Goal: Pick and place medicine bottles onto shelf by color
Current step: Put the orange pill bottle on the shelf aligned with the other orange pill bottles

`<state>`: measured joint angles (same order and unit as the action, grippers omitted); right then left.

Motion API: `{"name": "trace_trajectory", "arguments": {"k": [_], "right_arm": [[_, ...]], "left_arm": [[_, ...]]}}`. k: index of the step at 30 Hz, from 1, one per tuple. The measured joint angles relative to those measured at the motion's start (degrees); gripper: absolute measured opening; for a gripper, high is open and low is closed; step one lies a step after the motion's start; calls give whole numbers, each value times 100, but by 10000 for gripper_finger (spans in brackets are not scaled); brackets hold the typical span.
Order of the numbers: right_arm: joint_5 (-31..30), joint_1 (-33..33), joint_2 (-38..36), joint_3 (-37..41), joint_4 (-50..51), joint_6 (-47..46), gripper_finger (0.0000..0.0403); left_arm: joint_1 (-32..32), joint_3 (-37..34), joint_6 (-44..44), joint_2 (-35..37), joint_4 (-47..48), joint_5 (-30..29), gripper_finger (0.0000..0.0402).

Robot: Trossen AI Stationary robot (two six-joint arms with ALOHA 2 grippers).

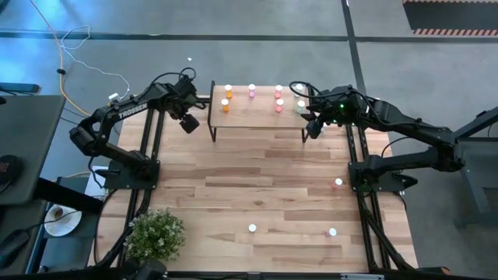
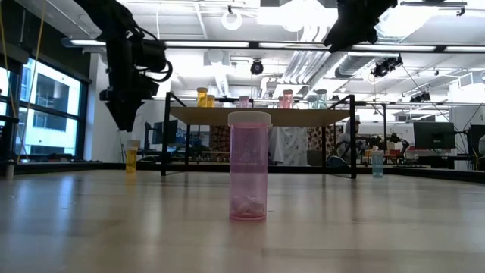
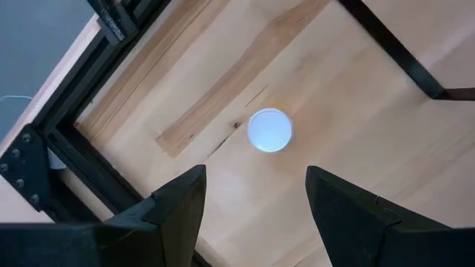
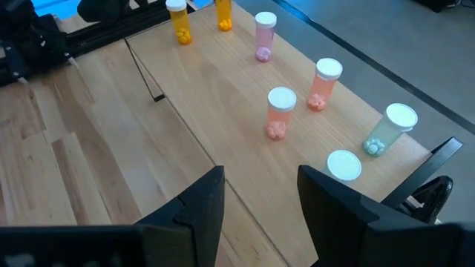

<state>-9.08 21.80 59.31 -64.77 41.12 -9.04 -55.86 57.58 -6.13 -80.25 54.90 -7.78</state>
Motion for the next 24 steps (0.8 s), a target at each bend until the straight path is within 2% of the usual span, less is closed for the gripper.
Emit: {"name": "trace_trajectory", "arguments": {"k": [11, 24], "right_arm": [[2, 0, -1, 0, -1, -108, 163], [2, 2, 0, 2, -2, -122, 163]], "left_arm": [[-17, -3, 293, 0, -116, 75, 223], [-17, -368, 296, 0, -461, 114, 223]]}}
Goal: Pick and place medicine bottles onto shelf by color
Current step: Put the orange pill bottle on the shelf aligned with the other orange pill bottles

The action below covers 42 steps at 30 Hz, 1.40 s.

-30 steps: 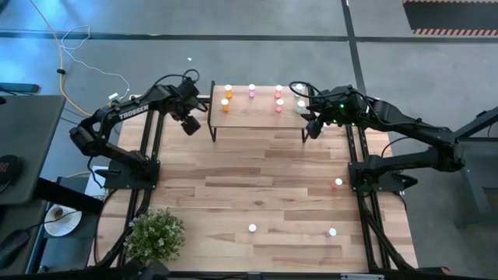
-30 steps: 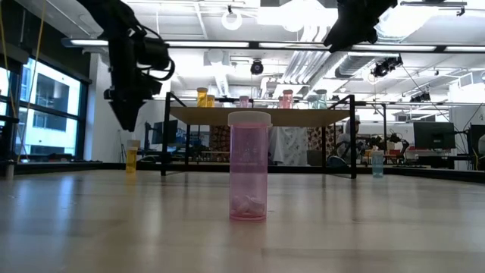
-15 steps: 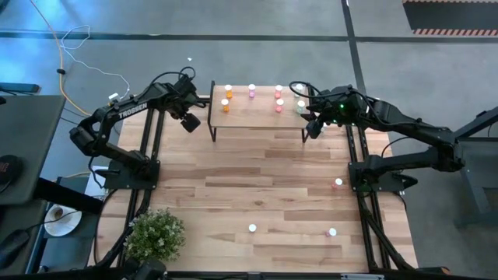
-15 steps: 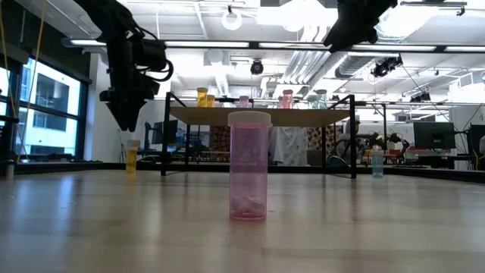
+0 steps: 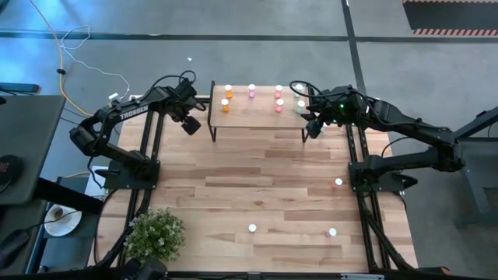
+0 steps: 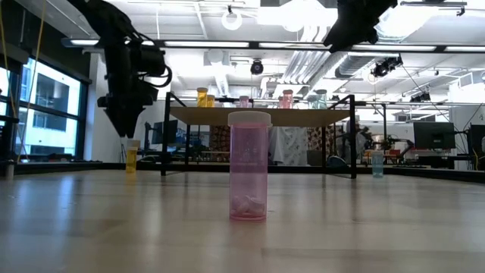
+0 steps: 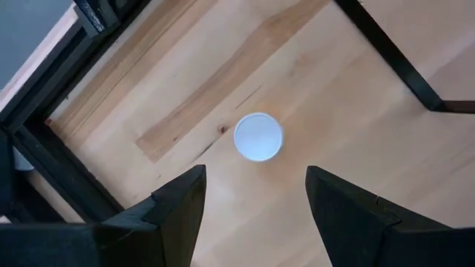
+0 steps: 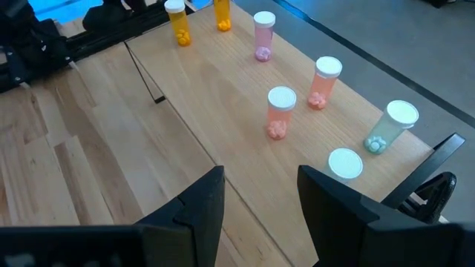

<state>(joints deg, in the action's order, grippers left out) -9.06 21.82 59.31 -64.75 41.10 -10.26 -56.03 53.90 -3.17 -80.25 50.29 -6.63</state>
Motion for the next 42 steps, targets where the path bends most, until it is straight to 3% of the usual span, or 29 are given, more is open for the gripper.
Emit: {"name": "trace_trajectory", "arguments": {"k": [42], "right_arm": [[2, -1, 0, 0, 0, 2, 163]], "left_arm": [[17, -161, 172, -670, -701, -102, 222]]}}
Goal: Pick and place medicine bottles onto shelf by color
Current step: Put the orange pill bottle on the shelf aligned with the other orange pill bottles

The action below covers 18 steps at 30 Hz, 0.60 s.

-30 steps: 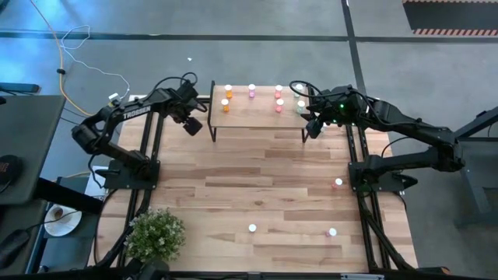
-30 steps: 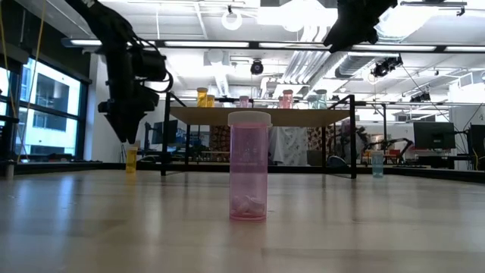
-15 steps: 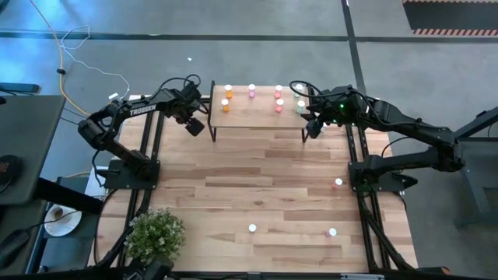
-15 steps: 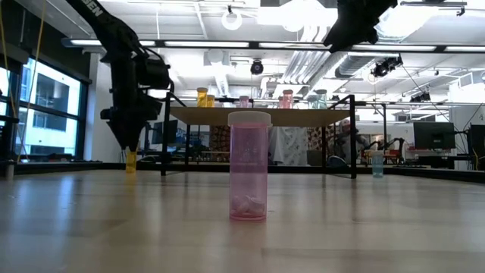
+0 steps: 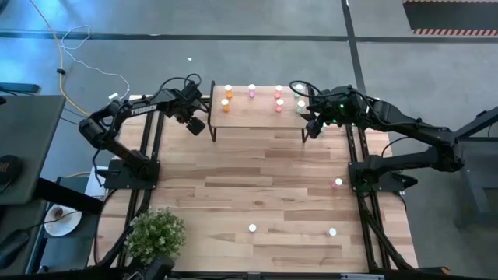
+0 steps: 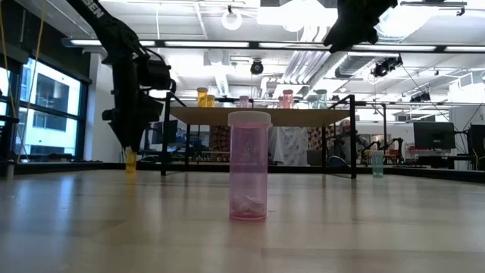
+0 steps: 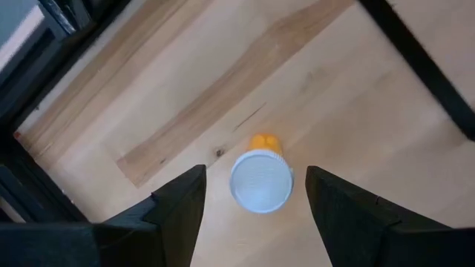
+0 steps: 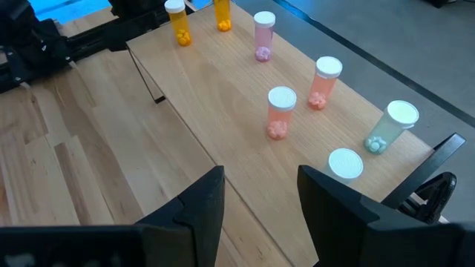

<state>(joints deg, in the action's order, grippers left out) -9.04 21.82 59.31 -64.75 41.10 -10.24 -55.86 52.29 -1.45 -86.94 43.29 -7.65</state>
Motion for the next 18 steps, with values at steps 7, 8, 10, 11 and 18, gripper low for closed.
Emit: {"name": "trace_trajectory", "arguments": {"k": [7, 8, 10, 11, 18], "right_arm": [[31, -20, 0, 0, 0, -2, 163], [31, -23, 0, 0, 0, -2, 163], [33, -23, 0, 0, 1, -2, 163], [33, -23, 0, 0, 0, -2, 163], [48, -23, 0, 0, 2, 2, 163]], "left_arm": [[0, 0, 32, -154, 2, -49, 199], [0, 0, 24, -154, 4, -49, 194], [0, 0, 22, -154, -1, -49, 185], [0, 0, 8, -154, -4, -49, 180], [0, 0, -24, -154, -26, -49, 150]]}}
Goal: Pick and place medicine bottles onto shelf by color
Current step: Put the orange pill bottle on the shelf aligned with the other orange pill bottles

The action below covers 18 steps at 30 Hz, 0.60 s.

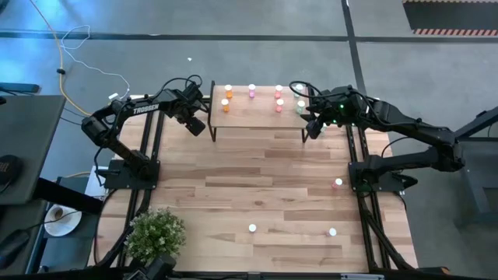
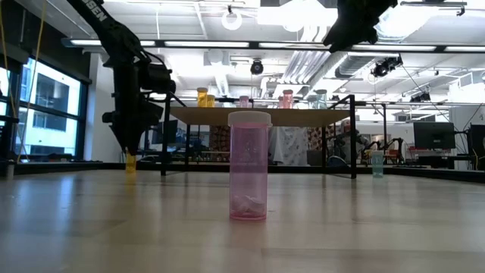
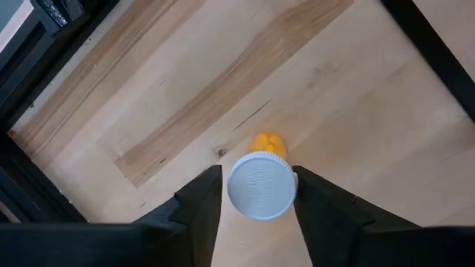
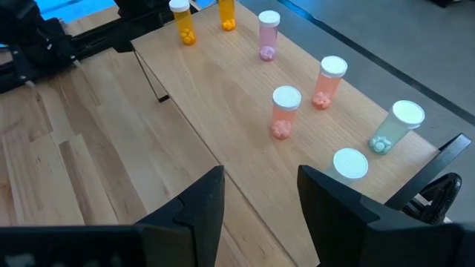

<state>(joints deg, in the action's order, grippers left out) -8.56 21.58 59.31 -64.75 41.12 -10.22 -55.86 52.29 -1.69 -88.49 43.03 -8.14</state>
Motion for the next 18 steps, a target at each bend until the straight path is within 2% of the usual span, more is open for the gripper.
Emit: {"name": "trace_trajectory", "arguments": {"k": [8, 18], "right_arm": [[3, 0, -2, 0, 0, -2, 163], [1, 0, 0, 0, 2, 6, 163]], "left_arm": [[0, 0, -51, 2, 44, 66, 120], [2, 183, -50, 23, 437, 76, 119]]}}
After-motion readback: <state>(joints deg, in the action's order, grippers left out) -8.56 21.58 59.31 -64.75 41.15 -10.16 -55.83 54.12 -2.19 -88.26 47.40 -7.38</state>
